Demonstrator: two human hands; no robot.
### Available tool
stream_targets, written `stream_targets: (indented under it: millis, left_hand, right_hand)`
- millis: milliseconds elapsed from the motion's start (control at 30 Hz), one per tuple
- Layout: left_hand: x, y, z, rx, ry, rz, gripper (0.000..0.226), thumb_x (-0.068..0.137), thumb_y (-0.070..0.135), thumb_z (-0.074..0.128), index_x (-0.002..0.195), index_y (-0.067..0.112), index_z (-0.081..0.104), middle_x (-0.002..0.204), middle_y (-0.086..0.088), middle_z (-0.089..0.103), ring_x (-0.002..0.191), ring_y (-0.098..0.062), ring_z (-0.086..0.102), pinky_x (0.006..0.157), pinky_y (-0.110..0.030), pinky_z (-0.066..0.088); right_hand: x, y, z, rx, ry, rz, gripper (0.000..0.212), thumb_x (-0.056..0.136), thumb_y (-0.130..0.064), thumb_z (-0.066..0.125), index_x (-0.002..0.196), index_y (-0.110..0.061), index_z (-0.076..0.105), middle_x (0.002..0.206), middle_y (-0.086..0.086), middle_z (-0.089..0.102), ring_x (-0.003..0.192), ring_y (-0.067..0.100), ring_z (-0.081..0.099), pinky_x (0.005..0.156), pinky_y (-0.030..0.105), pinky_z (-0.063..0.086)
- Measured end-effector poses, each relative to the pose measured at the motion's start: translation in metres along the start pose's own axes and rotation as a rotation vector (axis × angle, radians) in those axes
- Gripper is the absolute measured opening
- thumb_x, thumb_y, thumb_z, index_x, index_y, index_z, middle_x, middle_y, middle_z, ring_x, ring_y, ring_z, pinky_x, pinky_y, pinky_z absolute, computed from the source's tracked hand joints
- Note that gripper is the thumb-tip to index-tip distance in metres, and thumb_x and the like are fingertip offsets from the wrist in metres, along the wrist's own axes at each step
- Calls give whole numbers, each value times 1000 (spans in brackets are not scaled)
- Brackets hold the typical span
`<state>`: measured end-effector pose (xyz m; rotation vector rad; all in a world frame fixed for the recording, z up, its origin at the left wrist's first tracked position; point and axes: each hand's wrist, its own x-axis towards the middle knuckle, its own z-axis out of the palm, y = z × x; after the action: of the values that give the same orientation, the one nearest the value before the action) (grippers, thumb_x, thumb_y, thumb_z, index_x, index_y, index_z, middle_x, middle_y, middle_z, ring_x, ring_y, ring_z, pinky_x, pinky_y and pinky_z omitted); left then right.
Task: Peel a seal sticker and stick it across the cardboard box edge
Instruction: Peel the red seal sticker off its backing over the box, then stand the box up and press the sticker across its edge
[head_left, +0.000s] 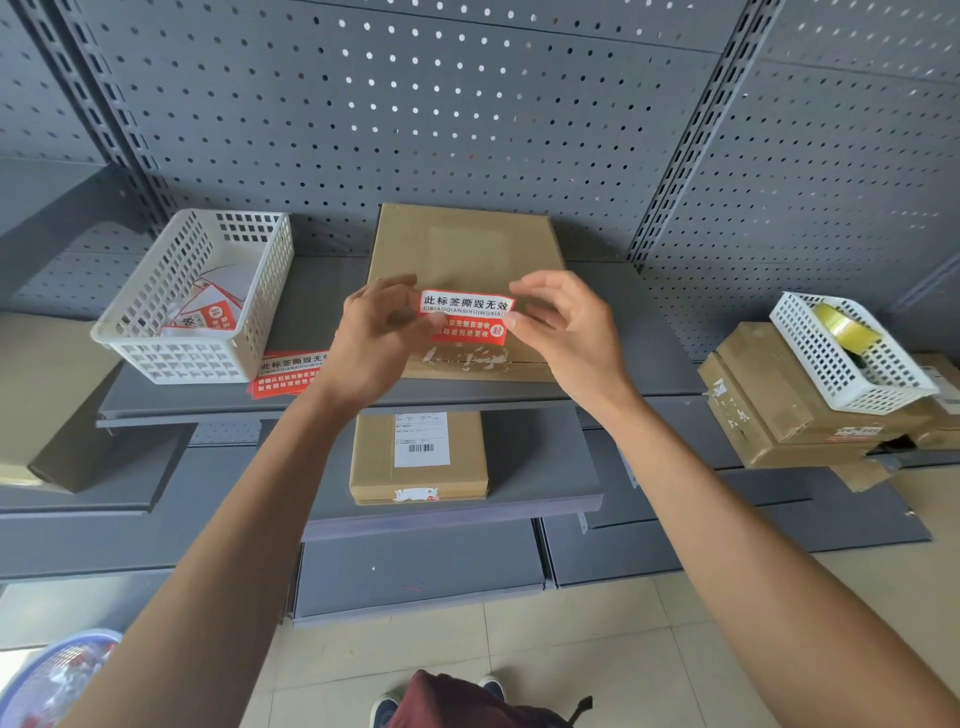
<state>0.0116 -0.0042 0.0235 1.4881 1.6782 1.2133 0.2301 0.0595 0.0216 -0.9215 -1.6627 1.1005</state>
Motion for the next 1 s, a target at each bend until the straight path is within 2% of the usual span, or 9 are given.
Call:
stream_targets:
  millis: [133,233,300,433,467,567,700,867,1000]
  left_hand:
    - [-2,1,2,-39,-5,15,20,94,18,72,96,-2,73,142,-3,55,109,-14,67,89,-19,54]
    - [-6,2,3,-68,-21,21,11,92,18,74,90,7,75,142,-1,55,94,1,69,78,-11,52]
    - [-10,5,2,-88,-4,41,5,92,19,74,89,15,76,140,1,57,92,11,67,82,-11,52]
    - [-18,12,0,-141,76,51,16,96,18,68,93,6,78,130,5,60,92,22,61,73,2,41]
    - [-20,11,-1,-145,105,63,16,96,22,69,93,9,79,130,7,61,97,18,63,76,1,41]
    - [-21,4,-5,-149,180,79,9,91,32,74,84,31,79,126,7,68,118,-2,62,95,-24,45]
    - [-29,5,-3,-184,203,75,8,86,46,73,81,41,77,119,18,69,125,-12,59,101,-34,45]
    - [-40,13,0,-143,201,120,11,85,48,72,75,44,73,120,22,68,130,-11,51,93,-20,36]
    - [-43,15,2,-123,214,148,18,86,40,72,70,49,72,118,23,68,128,-9,50,97,-25,38]
  right_hand:
    - [-7,0,2,-53,-36,-2,14,88,-13,74,102,-14,74,114,-5,74,113,11,69,99,36,55]
    - [-10,-3,6,-90,-1,-25,13,92,-9,69,103,-3,74,116,3,73,111,9,68,87,21,55]
    - [-10,-5,8,-143,24,-55,13,92,-13,68,99,-5,75,114,1,74,114,10,67,91,28,56]
    - [-15,-7,9,-136,88,-55,7,91,-15,69,92,-10,75,110,-1,75,108,13,69,95,35,56]
    - [-17,-8,9,-123,96,-43,7,92,-15,70,92,-11,75,110,-2,75,105,15,70,93,35,57]
    - [-20,-10,9,-100,96,-23,5,91,-20,70,89,-21,74,109,-6,75,103,20,71,91,40,59]
    - [-23,-11,9,-112,91,-27,7,88,-24,70,84,-28,74,109,-6,75,106,20,70,94,47,57]
    - [-26,-12,8,-117,78,-38,10,88,-24,69,82,-31,74,109,-9,75,108,17,69,95,51,56]
    - [-30,-12,5,-128,69,-33,6,88,-24,69,87,-25,75,109,-8,75,108,17,69,94,51,56]
